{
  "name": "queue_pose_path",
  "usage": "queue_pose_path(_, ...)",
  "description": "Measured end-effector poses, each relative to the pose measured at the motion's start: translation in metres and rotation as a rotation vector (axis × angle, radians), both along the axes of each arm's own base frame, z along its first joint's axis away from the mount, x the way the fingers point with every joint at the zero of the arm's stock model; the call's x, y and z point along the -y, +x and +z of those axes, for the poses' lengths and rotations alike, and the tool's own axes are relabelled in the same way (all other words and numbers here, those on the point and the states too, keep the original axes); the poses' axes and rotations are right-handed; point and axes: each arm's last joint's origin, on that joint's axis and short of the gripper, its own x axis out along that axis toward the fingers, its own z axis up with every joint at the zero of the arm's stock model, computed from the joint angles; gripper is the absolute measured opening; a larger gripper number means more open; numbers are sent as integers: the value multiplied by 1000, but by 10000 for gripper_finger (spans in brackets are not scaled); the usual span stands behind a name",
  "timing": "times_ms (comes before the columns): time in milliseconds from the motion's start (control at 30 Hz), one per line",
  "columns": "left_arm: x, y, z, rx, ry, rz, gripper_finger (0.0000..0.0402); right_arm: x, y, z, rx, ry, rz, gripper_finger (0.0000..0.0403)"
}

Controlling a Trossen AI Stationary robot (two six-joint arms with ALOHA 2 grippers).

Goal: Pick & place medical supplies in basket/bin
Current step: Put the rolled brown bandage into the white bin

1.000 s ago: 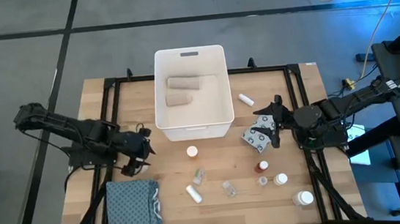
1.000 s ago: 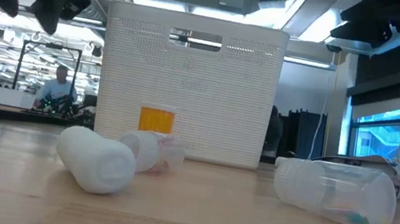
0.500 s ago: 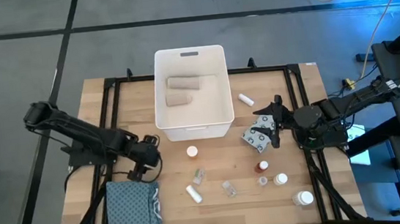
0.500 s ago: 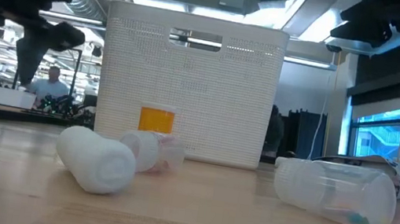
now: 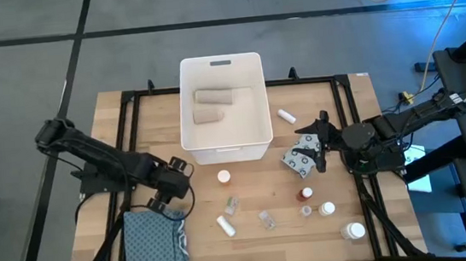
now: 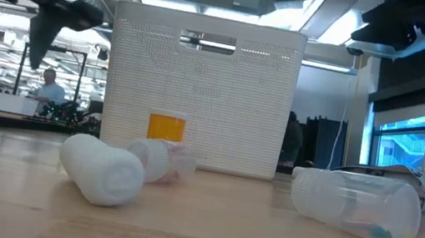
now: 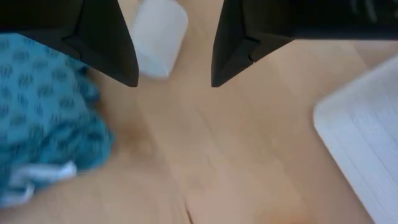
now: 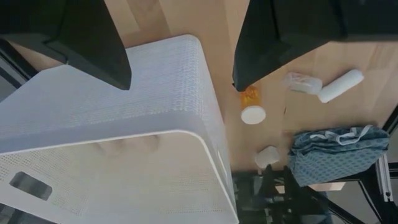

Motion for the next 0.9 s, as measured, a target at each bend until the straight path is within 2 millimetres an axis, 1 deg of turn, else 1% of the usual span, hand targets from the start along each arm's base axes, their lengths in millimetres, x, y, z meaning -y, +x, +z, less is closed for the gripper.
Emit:
queue_pose_path(100, -1, -2, -4, -71, 27, 3, 191, 0, 0, 0, -1, -2, 1, 281)
queue_pose_path(400, 0, 0, -28, -288, 103, 1, 189, 0, -1, -2, -27, -11, 1, 281)
queue_pose_path(500, 1, 0, -33, -327, 104, -6, 191, 0, -1, -2, -27, -10, 1, 281)
queue_pose_path(600, 3, 1, -37, -357, 84, -62, 194, 0, -1, -3, -28, -10, 1, 281)
queue_pose_path(733, 5, 3, -46, -396, 98, -102, 196, 0, -1, -3, -34, -13, 1, 281)
queue_pose_path(900, 6, 5, -57, -452, 118, -113, 188, 1, -2, -4, -41, -16, 1, 281)
